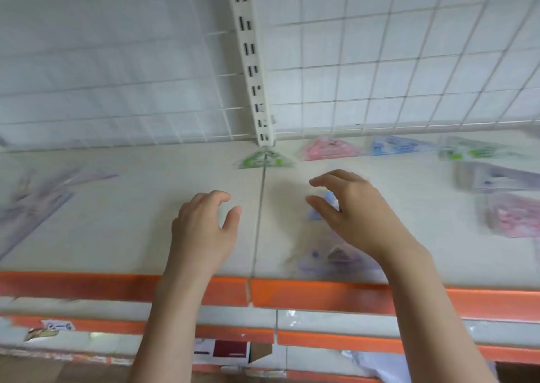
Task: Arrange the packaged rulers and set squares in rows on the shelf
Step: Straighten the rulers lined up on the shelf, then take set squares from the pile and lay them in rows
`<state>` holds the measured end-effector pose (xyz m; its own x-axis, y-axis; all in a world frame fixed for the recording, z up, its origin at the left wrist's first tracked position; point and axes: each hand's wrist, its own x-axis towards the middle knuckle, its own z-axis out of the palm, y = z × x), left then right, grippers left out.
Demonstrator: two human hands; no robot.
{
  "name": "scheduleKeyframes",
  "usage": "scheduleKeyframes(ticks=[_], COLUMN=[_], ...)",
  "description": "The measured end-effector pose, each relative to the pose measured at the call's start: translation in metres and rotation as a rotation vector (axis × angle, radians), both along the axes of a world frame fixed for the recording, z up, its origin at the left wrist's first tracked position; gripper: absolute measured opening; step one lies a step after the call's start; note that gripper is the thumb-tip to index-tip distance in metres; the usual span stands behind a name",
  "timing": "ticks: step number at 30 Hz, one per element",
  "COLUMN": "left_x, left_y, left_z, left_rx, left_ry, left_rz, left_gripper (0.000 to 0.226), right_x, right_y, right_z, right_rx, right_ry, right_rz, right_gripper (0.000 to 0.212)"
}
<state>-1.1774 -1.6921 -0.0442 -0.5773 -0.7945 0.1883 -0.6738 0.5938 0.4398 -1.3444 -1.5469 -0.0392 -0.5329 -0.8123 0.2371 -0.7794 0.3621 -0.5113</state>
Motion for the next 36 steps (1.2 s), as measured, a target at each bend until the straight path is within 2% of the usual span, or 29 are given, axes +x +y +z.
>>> scheduleKeyframes(ticks=[7,23,29,36], left_x=[0.057,0.108,0.154,0.220], left_y=[-0.041,-0.083,-0.136,-0.212], left_z=[-0.003,-0.006,-0.003,-0.001], left_rx=[0.055,0.072,0.065,0.057], left_ry=[0.031,-0.025,-0.033,-0.084], left_rz=[0.002,0.221,0.298,0.335], left_gripper=[0.029,0.034,0.034,0.032], right_x=[0.061,0.098,0.138,0.203], right_y=[-0.046,-0.116,-0.170,-0.246], right_z=[0.000,-0.011,-0.010,-0.009], right_rx=[0.037,0.084,-0.021,-0.040], right_ry=[-0.010,0.020,0.008,0.000], right_rz=[0.027,0.212,0.254,0.244], right_gripper=[0.035,0.031,0.023,0.023])
